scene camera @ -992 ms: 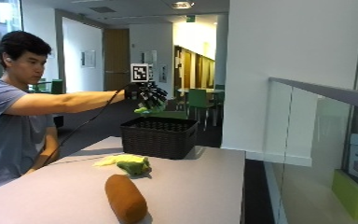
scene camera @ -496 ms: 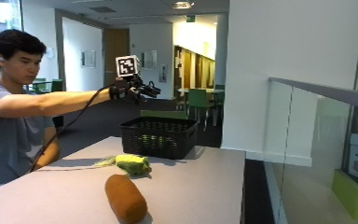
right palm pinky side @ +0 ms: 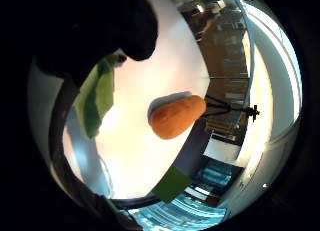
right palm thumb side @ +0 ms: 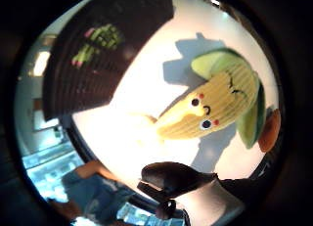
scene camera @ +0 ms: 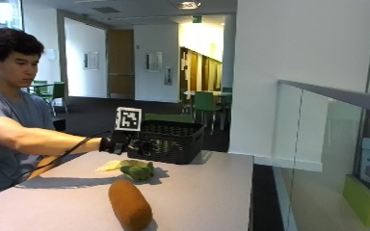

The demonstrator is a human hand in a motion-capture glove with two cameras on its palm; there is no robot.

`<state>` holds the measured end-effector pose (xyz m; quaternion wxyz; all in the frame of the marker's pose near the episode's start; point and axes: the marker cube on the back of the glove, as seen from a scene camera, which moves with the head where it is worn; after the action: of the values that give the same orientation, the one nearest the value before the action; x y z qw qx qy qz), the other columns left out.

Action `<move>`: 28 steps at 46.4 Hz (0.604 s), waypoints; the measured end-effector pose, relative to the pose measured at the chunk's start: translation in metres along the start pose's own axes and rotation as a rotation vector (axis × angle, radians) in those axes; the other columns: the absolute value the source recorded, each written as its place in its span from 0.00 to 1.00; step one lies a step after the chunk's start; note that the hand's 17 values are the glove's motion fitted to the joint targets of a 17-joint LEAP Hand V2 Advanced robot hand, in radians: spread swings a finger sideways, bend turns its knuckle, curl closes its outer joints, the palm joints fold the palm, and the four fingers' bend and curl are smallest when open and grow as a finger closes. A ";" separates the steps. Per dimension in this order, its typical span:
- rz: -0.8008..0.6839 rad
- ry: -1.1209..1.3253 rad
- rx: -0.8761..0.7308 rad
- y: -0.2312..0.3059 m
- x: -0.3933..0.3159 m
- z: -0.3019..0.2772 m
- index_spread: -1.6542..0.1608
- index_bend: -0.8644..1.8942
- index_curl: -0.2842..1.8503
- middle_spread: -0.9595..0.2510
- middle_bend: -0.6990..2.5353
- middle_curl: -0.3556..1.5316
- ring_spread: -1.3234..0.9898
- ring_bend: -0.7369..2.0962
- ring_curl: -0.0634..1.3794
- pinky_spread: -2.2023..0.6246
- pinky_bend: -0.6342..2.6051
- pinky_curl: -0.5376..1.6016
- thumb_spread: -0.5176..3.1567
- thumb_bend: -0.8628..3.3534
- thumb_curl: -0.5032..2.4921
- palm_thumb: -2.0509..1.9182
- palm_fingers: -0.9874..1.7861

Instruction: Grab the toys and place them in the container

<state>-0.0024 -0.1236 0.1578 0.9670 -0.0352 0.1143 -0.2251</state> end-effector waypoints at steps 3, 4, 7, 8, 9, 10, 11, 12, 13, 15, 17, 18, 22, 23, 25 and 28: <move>0.014 -0.013 -0.027 -0.003 -0.002 0.019 0.72 0.37 0.24 0.68 0.26 0.40 0.55 0.43 0.21 0.79 0.58 0.41 0.36 0.19 0.27 0.50 0.28; -0.022 -0.005 -0.037 -0.003 -0.001 0.027 0.72 0.37 0.24 0.68 0.26 0.40 0.55 0.42 0.21 0.79 0.58 0.40 0.36 0.19 0.27 0.50 0.27; -0.183 0.023 -0.064 0.001 0.007 0.051 0.72 0.36 0.24 0.68 0.26 0.39 0.55 0.40 0.20 0.80 0.57 0.40 0.36 0.19 0.27 0.50 0.27; -0.199 0.022 -0.065 0.000 0.009 0.057 0.72 0.36 0.24 0.68 0.26 0.39 0.55 0.39 0.20 0.80 0.57 0.40 0.35 0.19 0.27 0.50 0.27; -0.185 0.022 -0.059 -0.001 0.011 0.063 0.72 0.36 0.24 0.68 0.26 0.39 0.55 0.38 0.19 0.80 0.56 0.40 0.35 0.18 0.27 0.49 0.26; -0.143 0.031 -0.044 -0.003 0.014 0.067 0.72 0.36 0.24 0.68 0.26 0.39 0.55 0.37 0.19 0.80 0.56 0.39 0.35 0.18 0.27 0.49 0.26; -0.088 0.044 -0.023 -0.006 0.018 0.072 0.72 0.36 0.24 0.68 0.26 0.39 0.55 0.37 0.19 0.80 0.56 0.39 0.35 0.18 0.27 0.49 0.26; -0.041 0.045 0.006 -0.009 0.019 0.075 0.72 0.36 0.24 0.68 0.26 0.38 0.55 0.36 0.19 0.80 0.55 0.39 0.35 0.18 0.27 0.49 0.26; -0.023 0.019 0.041 -0.010 0.018 0.078 0.72 0.36 0.24 0.68 0.26 0.38 0.56 0.36 0.19 0.80 0.55 0.39 0.35 0.18 0.27 0.49 0.26; -0.053 -0.074 0.126 -0.010 0.010 0.082 0.72 0.36 0.25 0.68 0.25 0.37 0.56 0.35 0.19 0.80 0.54 0.39 0.35 0.18 0.27 0.49 0.27; -0.060 -0.084 0.221 -0.010 0.009 0.085 0.71 0.38 0.25 0.67 0.26 0.37 0.55 0.35 0.19 0.80 0.53 0.38 0.35 0.18 0.27 0.49 0.29; -0.050 -0.065 0.264 -0.010 0.010 0.087 0.70 0.39 0.26 0.66 0.26 0.37 0.54 0.38 0.20 0.80 0.53 0.38 0.35 0.19 0.27 0.50 0.36; -0.032 0.057 0.386 -0.012 0.018 0.090 0.69 0.43 0.26 0.59 0.33 0.40 0.47 0.50 0.24 0.73 0.48 0.35 0.35 0.19 0.26 0.50 0.63; -0.021 0.045 0.406 -0.012 0.016 0.089 0.69 0.43 0.25 0.58 0.33 0.39 0.46 0.51 0.22 0.72 0.47 0.34 0.36 0.19 0.26 0.50 0.66; 0.016 -0.072 0.427 -0.012 0.001 0.084 0.70 0.44 0.26 0.56 0.34 0.41 0.44 0.53 0.25 0.71 0.46 0.35 0.36 0.19 0.26 0.50 0.68; 0.028 -0.089 0.425 -0.012 -0.008 0.080 0.70 0.46 0.29 0.53 0.36 0.43 0.42 0.57 0.30 0.69 0.47 0.36 0.38 0.19 0.26 0.50 0.75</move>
<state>0.0045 -0.1300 0.2381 0.9598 0.1610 0.0219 -0.2287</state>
